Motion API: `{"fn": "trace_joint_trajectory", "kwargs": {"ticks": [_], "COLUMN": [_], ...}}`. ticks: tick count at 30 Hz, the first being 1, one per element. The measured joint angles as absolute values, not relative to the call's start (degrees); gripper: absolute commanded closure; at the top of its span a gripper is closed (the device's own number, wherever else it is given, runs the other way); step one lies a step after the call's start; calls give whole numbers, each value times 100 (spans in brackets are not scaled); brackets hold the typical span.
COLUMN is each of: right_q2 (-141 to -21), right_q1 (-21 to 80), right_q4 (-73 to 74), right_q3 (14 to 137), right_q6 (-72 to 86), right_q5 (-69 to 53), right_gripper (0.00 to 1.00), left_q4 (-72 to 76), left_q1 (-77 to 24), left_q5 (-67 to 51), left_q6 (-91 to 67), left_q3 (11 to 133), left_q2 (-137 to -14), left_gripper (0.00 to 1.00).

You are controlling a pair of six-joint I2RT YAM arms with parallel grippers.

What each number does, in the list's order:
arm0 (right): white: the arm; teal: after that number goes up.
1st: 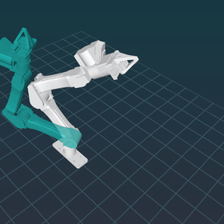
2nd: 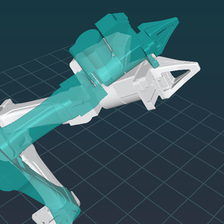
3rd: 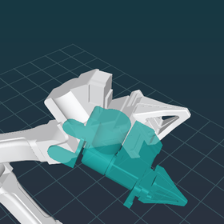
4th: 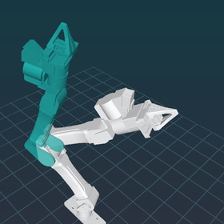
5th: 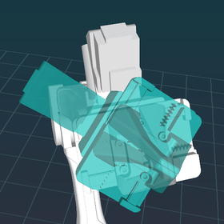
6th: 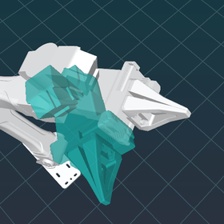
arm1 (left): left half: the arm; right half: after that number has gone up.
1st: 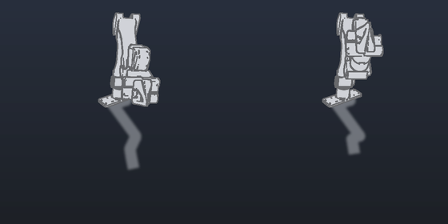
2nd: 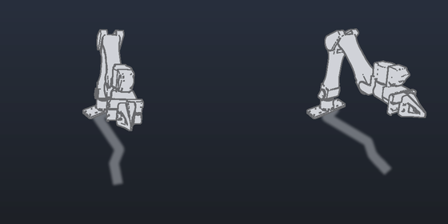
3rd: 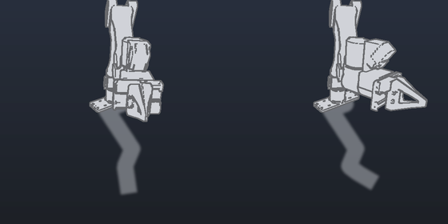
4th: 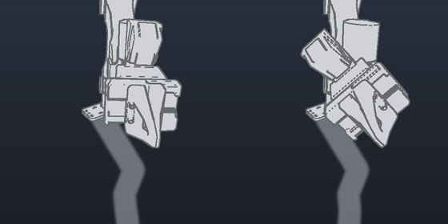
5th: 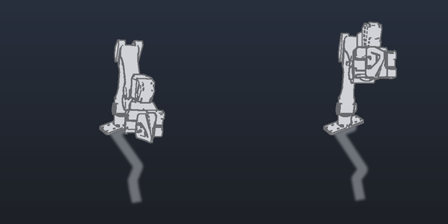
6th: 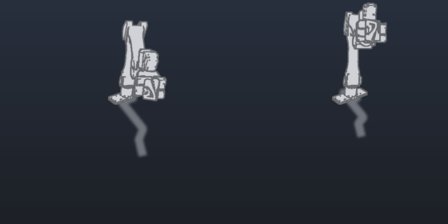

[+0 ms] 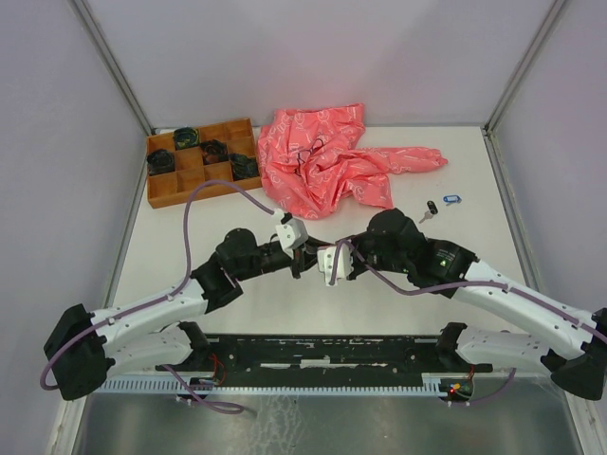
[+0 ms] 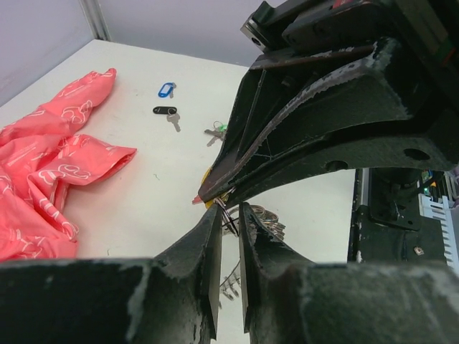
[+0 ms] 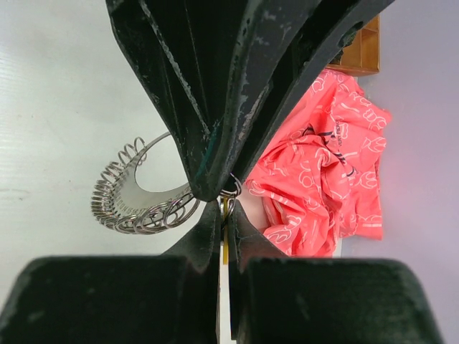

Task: Put the keys on the keyring

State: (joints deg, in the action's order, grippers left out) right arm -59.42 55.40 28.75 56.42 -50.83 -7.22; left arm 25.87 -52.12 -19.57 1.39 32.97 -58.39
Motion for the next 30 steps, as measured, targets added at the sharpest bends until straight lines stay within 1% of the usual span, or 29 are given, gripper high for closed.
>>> {"fn": "trace_joint_trajectory", "kwargs": {"ticks": [2,6,14,24,30], "right_q2": [-5946,-5968,-6005,-5804,-5798], "right_q1": [5540,5540,5551,5618,5732], "right_q4": [2873,2880,2762,1846,1428], "right_q3": [5642,5642,5638,5030,4786], "right_q6": [-5083,-5078,-4877,-4567,-4545], "right_q5": [-722,-722,-602,-593,-429], "right_gripper": [99,99,99,99,99], "left_q4": [2526,2456,2510,3450,4261], "left_q1": [-5212,-5207,-5210,-5223,-5227], "left_q5": [-1909,-1789,-1463,-1081,-875], "left_q6": [137,134,110,-458,-913], "left_q3": [3328,3332,3234,2652,2480], "left_q2": [-5839,-5833,-5671,-5481,-5771], "left_gripper": [84,97,97,97,97]}}
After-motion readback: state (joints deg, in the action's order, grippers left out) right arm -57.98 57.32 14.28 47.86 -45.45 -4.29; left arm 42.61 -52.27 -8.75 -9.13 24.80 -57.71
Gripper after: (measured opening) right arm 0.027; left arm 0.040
